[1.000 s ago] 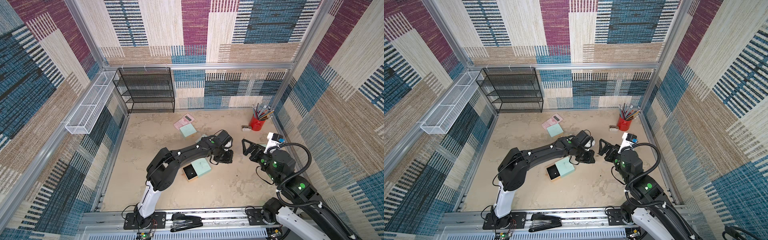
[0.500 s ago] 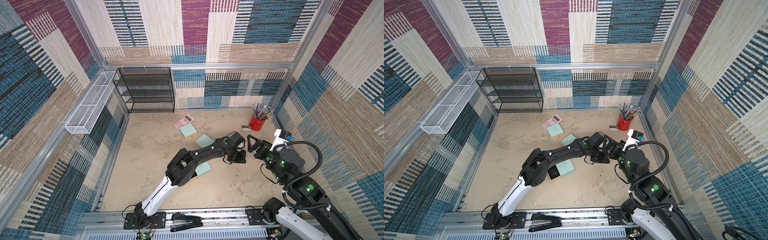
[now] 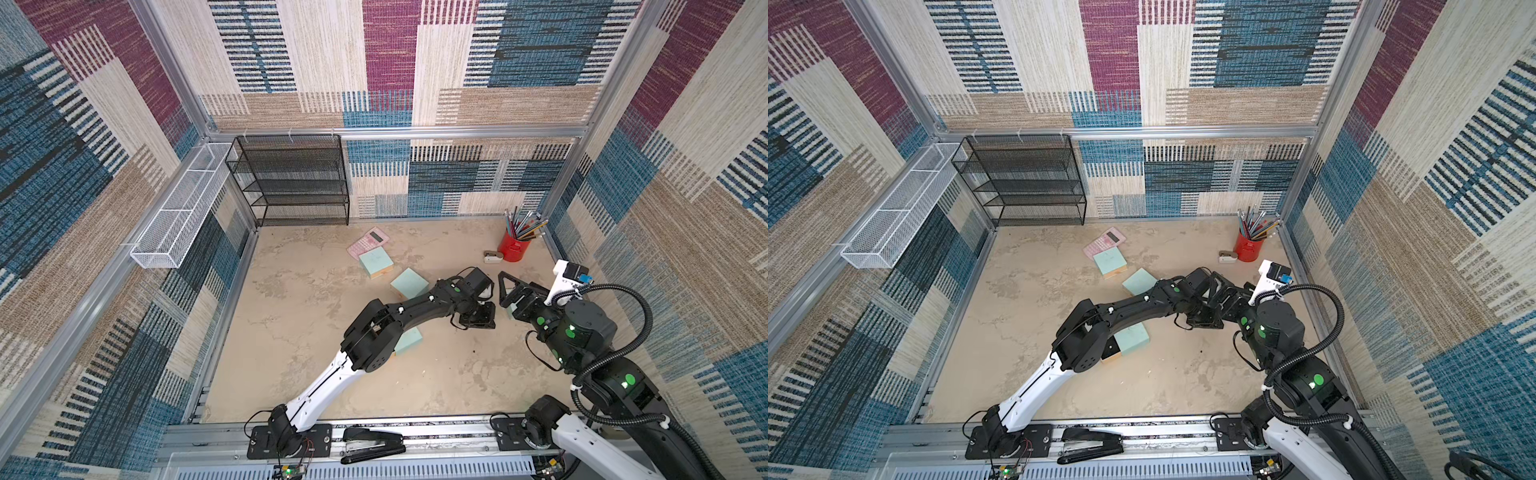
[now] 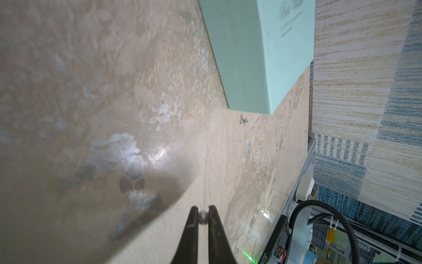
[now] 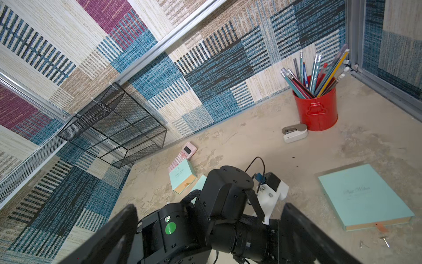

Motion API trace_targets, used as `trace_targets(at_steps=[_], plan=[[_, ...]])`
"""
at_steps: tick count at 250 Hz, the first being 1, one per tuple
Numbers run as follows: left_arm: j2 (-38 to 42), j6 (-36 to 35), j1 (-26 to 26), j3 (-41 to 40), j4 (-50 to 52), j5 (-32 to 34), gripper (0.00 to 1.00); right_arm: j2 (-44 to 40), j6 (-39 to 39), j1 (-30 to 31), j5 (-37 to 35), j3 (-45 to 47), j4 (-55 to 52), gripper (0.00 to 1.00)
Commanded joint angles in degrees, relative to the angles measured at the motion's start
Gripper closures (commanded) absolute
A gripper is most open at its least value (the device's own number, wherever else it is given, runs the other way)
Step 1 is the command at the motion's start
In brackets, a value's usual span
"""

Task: Take out the earrings from the drawer-style jewelry box
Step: Place the earring at the center of the board.

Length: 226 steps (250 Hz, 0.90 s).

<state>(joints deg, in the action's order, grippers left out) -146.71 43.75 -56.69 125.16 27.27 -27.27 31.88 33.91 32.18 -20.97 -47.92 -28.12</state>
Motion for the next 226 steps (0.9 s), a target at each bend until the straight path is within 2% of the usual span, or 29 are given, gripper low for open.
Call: trace_targets(at_steps=[1,226], plan=[[-0.56,0.9,0.02,0.82,-0.29,-0.05,0.94,0.2,-0.68,0.06,0.66,0.07,0.44,0.01],[-3.87,1.96,0.19,5.08,-0.29,-0.12,0.92,0.71,-0.61,0.07,1.76,0.62,-0.05,0.01]])
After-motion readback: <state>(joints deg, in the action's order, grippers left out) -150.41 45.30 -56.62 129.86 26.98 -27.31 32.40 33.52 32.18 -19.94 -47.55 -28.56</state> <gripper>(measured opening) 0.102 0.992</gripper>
